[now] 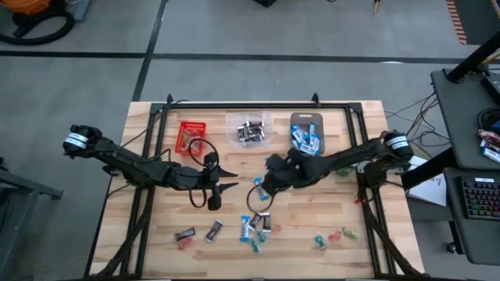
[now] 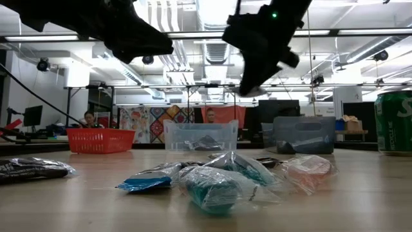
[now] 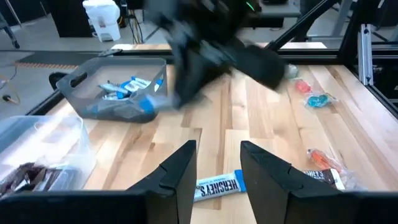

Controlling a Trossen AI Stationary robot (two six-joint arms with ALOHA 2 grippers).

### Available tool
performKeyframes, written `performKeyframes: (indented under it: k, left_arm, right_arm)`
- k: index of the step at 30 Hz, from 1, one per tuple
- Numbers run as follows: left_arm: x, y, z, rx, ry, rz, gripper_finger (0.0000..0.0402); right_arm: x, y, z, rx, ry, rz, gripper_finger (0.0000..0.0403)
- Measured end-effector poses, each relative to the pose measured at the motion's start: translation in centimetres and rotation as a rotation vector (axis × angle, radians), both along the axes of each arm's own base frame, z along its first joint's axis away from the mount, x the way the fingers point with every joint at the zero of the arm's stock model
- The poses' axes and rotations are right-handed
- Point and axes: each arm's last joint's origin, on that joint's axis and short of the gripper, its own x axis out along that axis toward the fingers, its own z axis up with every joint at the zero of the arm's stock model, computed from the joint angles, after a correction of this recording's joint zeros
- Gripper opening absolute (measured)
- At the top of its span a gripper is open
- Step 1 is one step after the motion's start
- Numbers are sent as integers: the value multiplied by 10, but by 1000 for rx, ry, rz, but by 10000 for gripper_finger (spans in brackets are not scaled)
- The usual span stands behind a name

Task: Sort candy
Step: Put the white chocolate bar into the black bin, then put the black chocolate bar into the transparent bin

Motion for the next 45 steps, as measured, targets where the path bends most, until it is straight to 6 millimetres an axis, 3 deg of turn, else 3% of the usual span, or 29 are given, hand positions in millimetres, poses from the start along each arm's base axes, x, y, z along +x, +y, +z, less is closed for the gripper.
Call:
performKeyframes:
  k: [6, 9, 15, 22, 27, 35, 40, 45]
  left_arm:
    - [0, 0, -1, -28, 11, 9, 107]
    - [-1, 0, -2, -39, 13, 12, 107]
    - [-2, 1, -6, -74, 48, 28, 107]
    - [-5, 1, -14, -155, 119, 65, 107]
    - [-9, 1, -21, -261, 201, 75, 107]
    - [-15, -15, -27, -404, 383, 132, 107]
    - [-19, -38, -28, -456, 554, 190, 107]
    - [-21, -73, -32, -480, 704, 184, 107]
  right_arm:
    - [-30, -41, 28, -86, 76, -156, 16]
    - [-40, -63, 33, -96, 114, -230, 15]
    - [-49, -106, 29, -99, 170, -338, 31]
    - [-62, -141, 14, -85, 239, -437, 108]
    - [-66, -146, 11, -62, 248, -454, 146]
    - [-62, -134, 14, -64, 224, -411, 146]
    - [-57, -127, 14, -74, 194, -382, 150]
    - [-54, -122, 15, -79, 179, -355, 149]
